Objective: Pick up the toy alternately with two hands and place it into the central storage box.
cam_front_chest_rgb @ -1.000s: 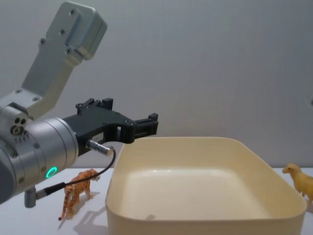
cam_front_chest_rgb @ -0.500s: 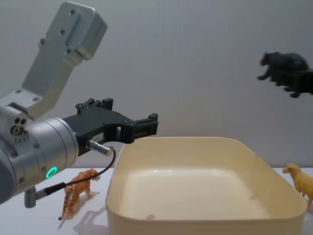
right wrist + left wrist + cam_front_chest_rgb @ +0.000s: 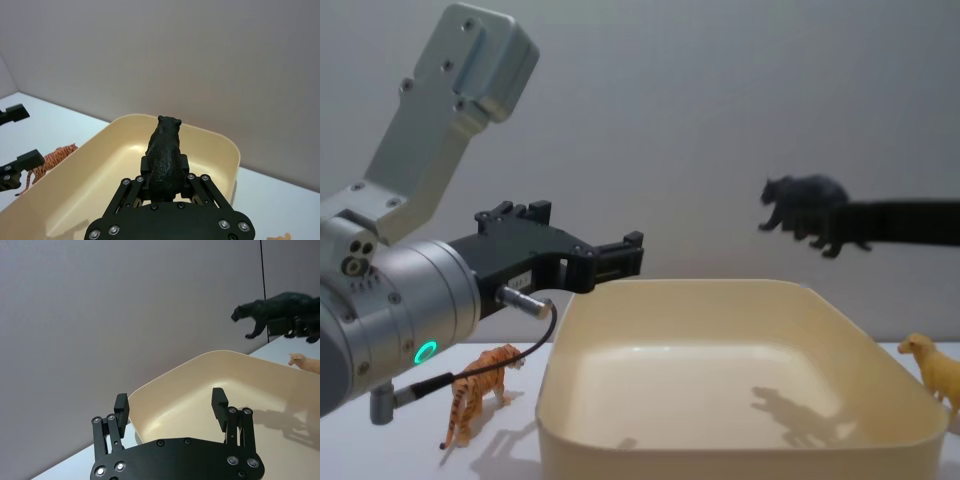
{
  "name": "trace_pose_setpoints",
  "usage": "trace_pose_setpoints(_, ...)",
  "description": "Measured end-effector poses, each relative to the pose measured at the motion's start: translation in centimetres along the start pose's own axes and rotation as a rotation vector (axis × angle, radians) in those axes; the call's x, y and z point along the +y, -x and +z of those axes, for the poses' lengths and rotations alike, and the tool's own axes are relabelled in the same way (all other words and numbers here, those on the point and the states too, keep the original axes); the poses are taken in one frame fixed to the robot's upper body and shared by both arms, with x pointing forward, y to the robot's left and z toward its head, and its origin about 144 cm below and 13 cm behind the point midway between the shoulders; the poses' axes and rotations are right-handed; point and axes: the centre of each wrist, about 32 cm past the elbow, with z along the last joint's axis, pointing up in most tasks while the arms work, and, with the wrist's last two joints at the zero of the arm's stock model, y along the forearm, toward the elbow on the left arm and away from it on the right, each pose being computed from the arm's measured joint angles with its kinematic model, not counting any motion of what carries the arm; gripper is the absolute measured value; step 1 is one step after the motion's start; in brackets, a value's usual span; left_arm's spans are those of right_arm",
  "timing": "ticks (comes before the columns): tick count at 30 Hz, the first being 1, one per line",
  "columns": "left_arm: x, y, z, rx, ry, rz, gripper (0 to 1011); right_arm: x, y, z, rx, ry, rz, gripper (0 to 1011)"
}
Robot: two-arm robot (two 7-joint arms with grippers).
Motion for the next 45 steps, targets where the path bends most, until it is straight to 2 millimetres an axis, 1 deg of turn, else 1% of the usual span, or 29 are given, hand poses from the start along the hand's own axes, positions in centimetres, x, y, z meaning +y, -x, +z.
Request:
trace_pose_setpoints(3,0.0,0.0,0.0,0.0,0.0,0.0,1001,0.7,0.3,-0.2,0.002,0.029,0.006,280)
trace_pose_setpoints(5,0.0,0.0,0.0,0.0,0.0,0.0,1002,1.2,0.5,-0.3,0.002,0.047,0.01,299)
trace_pose_setpoints(6,0.0,0.0,0.0,0.0,0.0,0.0,1002,1.3,0.5,-0.3,0.003,0.051,0.011,350)
trace_pose_setpoints(8,0.0,0.0,0.0,0.0,0.0,0.0,1002,1.6,0.7,-0.4,0.003,0.065,0.014,392)
trace_pose_setpoints(9,0.0,0.0,0.0,0.0,0.0,0.0,1002,1.7,0.7,-0.4,0.003,0.07,0.015,450)
trace_pose_setpoints(10,0.0,0.0,0.0,0.0,0.0,0.0,1002,1.8,0.8,-0.4,0.003,0.073,0.016,460)
trace_pose_setpoints(12,0.0,0.0,0.0,0.0,0.0,0.0,1002,1.9,0.8,-0.5,0.003,0.079,0.018,511)
trace_pose_setpoints(13,0.0,0.0,0.0,0.0,0.0,0.0,1002,2.1,0.9,-0.5,0.002,0.085,0.019,572)
trace_pose_setpoints(15,0.0,0.0,0.0,0.0,0.0,0.0,1002,2.2,1.0,-0.5,0.003,0.091,0.02,605)
trace_pose_setpoints(17,0.0,0.0,0.0,0.0,0.0,0.0,1002,2.4,1.1,-0.6,0.003,0.101,0.022,709)
trace_pose_setpoints(20,0.0,0.0,0.0,0.0,0.0,0.0,1002,2.6,1.1,-0.6,0.003,0.105,0.023,766)
trace_pose_setpoints(22,0.0,0.0,0.0,0.0,0.0,0.0,1002,2.6,1.2,-0.6,0.003,0.109,0.024,841)
trace_pose_setpoints(23,0.0,0.0,0.0,0.0,0.0,0.0,1002,2.7,1.2,-0.6,0.003,0.11,0.024,850)
trace_pose_setpoints(24,0.0,0.0,0.0,0.0,0.0,0.0,1002,2.6,1.2,-0.6,0.003,0.11,0.024,910)
trace_pose_setpoints(28,0.0,0.0,0.0,0.0,0.0,0.0,1002,2.2,0.9,-0.6,0.001,0.108,0.013,985)
trace_pose_setpoints(29,0.0,0.0,0.0,0.0,0.0,0.0,1002,2.1,0.8,-0.6,0.001,0.108,0.009,1001)
trace_pose_setpoints(33,0.0,0.0,0.0,0.0,0.0,0.0,1002,1.2,0.4,-0.5,0.005,0.106,-0.02,1001)
trace_pose_setpoints(41,0.0,0.0,0.0,0.0,0.0,0.0,1002,-1.7,-0.8,-0.3,0.015,0.11,-0.104,1001)
trace_pose_setpoints(42,0.0,0.0,0.0,0.0,0.0,0.0,1002,-2.3,-1.1,-0.2,0.014,0.111,-0.119,1001)
trace_pose_setpoints(45,0.0,0.0,0.0,0.0,0.0,0.0,1002,-3.1,-1.3,-0.2,0.016,0.116,-0.14,1001)
